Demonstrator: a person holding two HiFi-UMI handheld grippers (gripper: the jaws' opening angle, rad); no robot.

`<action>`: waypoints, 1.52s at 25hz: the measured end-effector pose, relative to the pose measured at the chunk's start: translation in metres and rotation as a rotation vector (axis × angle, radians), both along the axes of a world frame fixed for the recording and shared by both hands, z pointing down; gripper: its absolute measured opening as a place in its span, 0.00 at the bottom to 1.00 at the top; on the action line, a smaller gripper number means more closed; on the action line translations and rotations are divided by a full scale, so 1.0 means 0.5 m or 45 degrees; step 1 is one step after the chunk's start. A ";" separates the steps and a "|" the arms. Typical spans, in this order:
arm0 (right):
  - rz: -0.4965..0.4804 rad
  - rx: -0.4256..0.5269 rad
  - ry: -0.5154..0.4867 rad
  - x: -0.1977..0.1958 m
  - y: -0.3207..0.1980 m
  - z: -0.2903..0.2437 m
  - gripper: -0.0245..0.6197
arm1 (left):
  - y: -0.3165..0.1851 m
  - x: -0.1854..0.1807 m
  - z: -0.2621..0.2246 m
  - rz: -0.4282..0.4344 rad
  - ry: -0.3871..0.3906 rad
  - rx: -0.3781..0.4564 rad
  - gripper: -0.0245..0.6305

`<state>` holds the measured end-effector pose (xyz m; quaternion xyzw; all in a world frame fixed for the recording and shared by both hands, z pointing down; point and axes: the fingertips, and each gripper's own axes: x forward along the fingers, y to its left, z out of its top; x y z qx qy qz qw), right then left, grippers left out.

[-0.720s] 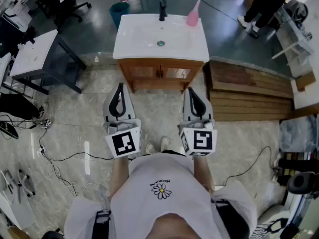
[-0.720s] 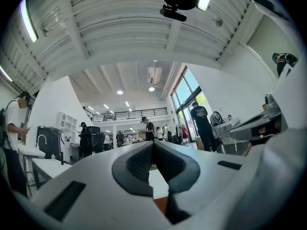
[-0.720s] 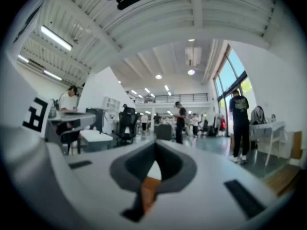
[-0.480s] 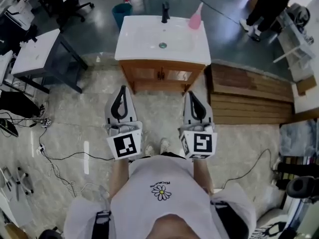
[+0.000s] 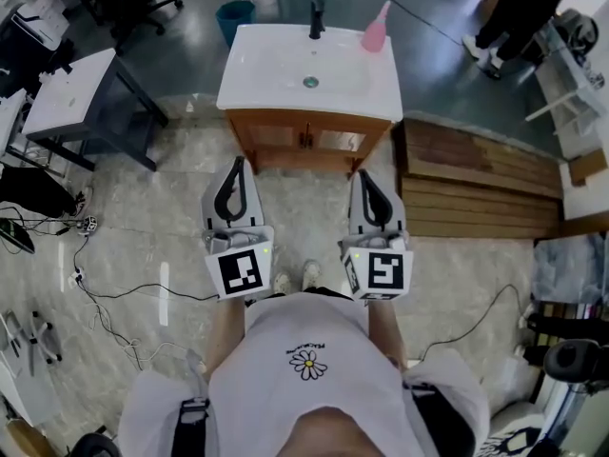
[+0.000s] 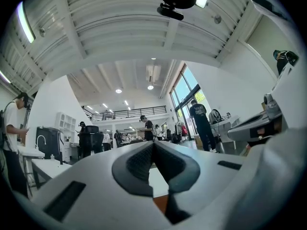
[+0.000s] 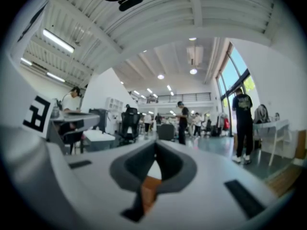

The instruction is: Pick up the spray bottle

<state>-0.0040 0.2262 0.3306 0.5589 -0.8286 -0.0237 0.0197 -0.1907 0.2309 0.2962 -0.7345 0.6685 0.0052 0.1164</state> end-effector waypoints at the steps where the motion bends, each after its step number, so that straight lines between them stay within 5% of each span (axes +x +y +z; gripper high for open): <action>1: 0.000 -0.004 0.002 0.005 -0.003 0.004 0.08 | -0.002 0.008 0.001 0.003 -0.002 0.003 0.07; 9: 0.019 0.026 -0.003 0.057 -0.030 0.006 0.08 | -0.027 0.036 -0.009 -0.051 0.036 0.050 0.07; 18: 0.010 0.193 0.017 0.112 -0.036 -0.038 0.08 | -0.031 0.069 -0.017 -0.080 0.135 0.125 0.07; 29: 0.013 0.332 0.020 0.120 -0.091 -0.080 0.08 | -0.089 0.071 -0.052 -0.043 0.129 0.239 0.07; 38: 0.071 0.256 -0.078 0.144 -0.181 -0.052 0.08 | -0.182 0.074 -0.042 -0.009 0.111 0.204 0.07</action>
